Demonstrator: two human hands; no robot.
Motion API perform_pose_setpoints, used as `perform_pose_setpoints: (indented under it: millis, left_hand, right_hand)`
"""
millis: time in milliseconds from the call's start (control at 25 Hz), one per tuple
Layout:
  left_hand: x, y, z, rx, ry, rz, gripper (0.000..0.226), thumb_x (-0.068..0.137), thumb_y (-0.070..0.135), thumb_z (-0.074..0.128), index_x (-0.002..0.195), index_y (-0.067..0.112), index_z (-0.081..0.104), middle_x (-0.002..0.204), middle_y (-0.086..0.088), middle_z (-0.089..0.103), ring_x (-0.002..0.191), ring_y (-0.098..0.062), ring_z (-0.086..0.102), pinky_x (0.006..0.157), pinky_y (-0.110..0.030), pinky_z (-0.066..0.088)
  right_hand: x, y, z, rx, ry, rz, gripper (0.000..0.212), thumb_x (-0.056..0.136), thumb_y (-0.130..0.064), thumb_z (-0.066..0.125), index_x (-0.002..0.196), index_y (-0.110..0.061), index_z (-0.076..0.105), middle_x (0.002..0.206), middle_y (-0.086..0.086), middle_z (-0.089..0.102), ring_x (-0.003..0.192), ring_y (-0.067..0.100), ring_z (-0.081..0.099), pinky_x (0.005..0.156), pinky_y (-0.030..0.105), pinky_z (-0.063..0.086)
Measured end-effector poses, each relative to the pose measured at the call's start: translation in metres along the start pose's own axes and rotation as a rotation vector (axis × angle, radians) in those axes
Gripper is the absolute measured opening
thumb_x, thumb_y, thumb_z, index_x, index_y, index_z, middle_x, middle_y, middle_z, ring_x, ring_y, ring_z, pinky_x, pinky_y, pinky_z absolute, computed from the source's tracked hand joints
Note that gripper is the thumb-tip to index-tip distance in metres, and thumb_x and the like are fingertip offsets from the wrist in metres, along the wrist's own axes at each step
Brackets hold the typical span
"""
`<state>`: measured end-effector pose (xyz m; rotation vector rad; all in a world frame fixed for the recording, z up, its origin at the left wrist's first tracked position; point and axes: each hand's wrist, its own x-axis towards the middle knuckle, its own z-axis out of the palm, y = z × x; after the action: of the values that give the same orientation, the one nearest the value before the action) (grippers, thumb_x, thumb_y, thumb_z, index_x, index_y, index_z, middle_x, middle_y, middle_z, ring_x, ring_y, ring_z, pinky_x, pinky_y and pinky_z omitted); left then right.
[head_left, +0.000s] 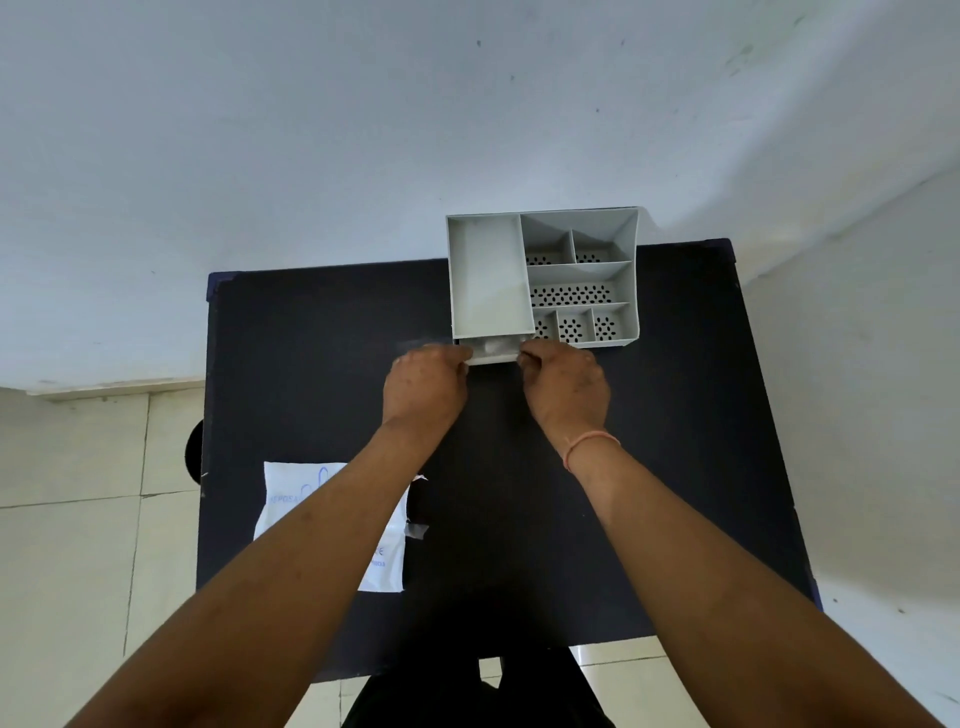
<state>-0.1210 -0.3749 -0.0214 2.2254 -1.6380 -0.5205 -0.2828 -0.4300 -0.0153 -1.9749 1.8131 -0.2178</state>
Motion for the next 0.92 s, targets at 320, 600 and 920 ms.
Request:
perform_pose_setpoints:
  millis: [320,600,920]
  left_hand:
    - [0.01,0.0,-0.011,-0.619,-0.042,-0.536,0.017,0.088,0.004,0.072,0.086,0.019,0.078,0.083,0.001,0.081,0.076,-0.015,0.081,0.082,-0.043,0.069]
    - [-0.013,-0.026,-0.02,-0.478,-0.114,-0.412,0.017,0.095,0.01,0.069,0.104,0.024,0.074,0.107,0.004,0.077,0.098,-0.016,0.072,0.086,-0.029,0.055]
    - [-0.116,-0.126,-0.034,-0.246,-0.082,-0.699,0.038,0.088,0.024,0.082,0.123,0.019,0.069,0.101,-0.001,0.074,0.098,-0.027,0.073,0.084,-0.034,0.05]
  right_hand:
    - [0.018,-0.009,0.01,0.681,-0.089,0.459,0.023,0.09,-0.006,0.063,0.085,-0.026,0.074,0.103,0.001,0.077,0.097,0.02,0.075,0.094,0.041,0.063]
    - [-0.011,-0.003,0.009,0.75,-0.29,0.285,0.031,0.096,0.003,0.056,0.113,-0.019,0.07,0.122,0.002,0.07,0.113,0.021,0.071,0.086,0.028,0.064]
    - [-0.071,-0.066,0.079,-0.14,-0.598,-0.41,0.04,0.096,-0.032,0.062,0.132,-0.016,0.065,0.131,0.01,0.069,0.123,0.032,0.062,0.104,0.043,0.052]
